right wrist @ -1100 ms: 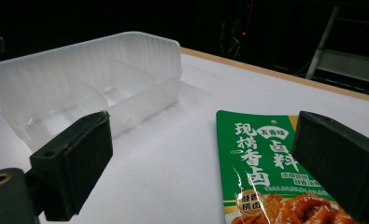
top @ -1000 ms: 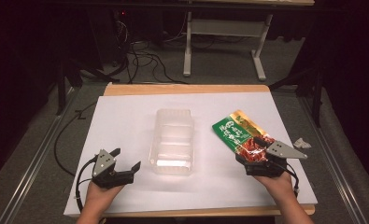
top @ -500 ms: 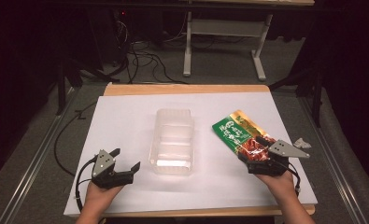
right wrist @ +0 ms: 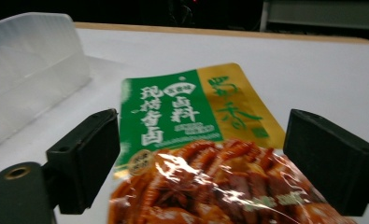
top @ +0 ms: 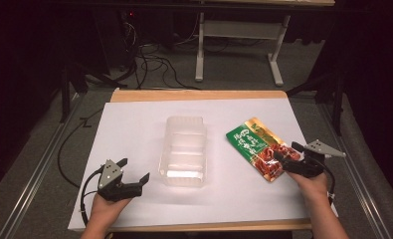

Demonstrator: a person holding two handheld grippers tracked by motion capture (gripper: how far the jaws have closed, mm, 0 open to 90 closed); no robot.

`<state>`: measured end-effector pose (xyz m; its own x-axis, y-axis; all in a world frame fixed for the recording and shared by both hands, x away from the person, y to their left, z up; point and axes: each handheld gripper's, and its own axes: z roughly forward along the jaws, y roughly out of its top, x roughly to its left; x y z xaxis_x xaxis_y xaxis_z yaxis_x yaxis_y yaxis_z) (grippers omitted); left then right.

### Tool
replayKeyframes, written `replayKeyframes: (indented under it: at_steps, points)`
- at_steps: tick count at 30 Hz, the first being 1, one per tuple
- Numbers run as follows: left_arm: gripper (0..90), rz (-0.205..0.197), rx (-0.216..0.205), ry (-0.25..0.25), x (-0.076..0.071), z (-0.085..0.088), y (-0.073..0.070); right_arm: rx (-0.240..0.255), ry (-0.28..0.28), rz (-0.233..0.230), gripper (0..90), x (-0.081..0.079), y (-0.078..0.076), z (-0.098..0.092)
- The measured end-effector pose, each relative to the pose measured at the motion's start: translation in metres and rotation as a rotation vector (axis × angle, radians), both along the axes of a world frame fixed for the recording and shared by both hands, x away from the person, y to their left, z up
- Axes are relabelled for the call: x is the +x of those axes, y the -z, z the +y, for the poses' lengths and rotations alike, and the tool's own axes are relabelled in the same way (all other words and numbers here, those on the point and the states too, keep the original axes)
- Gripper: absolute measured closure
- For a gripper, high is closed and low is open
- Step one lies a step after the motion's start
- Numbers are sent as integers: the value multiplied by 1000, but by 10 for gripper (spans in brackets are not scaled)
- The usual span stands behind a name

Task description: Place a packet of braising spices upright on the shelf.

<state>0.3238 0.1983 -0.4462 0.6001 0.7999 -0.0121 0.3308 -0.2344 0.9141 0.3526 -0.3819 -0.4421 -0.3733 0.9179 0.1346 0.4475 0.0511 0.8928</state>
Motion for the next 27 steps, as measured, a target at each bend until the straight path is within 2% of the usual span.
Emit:
replayKeyframes:
  at_steps: [3, 4, 8, 10, 12, 13, 15, 17, 19, 20, 22, 25, 27]
  points:
    - [80, -3, 1, -1, 0, 0, 0, 24, 35, 40, 150, 6, 7, -15]
    - [80, -3, 1, -1, 0, 0, 0, 24, 35, 40, 150, 6, 7, -15]
    - [81, 1, 2, 0, 0, 0, 0, 47, 88, 107, 162, 14, 18, -35]
    - [81, 4, 2, 0, 0, 0, 1, 46, 96, 113, 167, 15, 19, -37]
    - [81, 3, 3, 3, 0, 0, 1, 78, 111, 134, 184, 16, 21, -44]
    - [82, 3, 3, 3, 0, 0, 1, 78, 111, 134, 184, 16, 21, -44]
    - [82, 4, 3, 4, 0, 0, 1, 89, 123, 153, 212, 16, 21, -48]
    - [82, 2, 3, 5, 0, 0, 1, 130, 133, 169, 244, 16, 22, -54]
    - [83, 1, 4, 6, 0, 0, 0, 146, 144, 183, 266, 15, 23, -58]
    - [83, 4, 3, 7, 0, 0, 1, 163, 160, 210, 302, 15, 24, -61]
    - [83, 4, 3, 6, 0, 0, 1, 167, 159, 212, 311, 16, 26, -62]
    - [84, 3, 6, 9, 1, -1, 1, 191, 174, 253, 349, 18, 29, -64]
    - [84, 5, 6, 10, 1, -1, 1, 227, 181, 295, 395, 20, 33, -66]
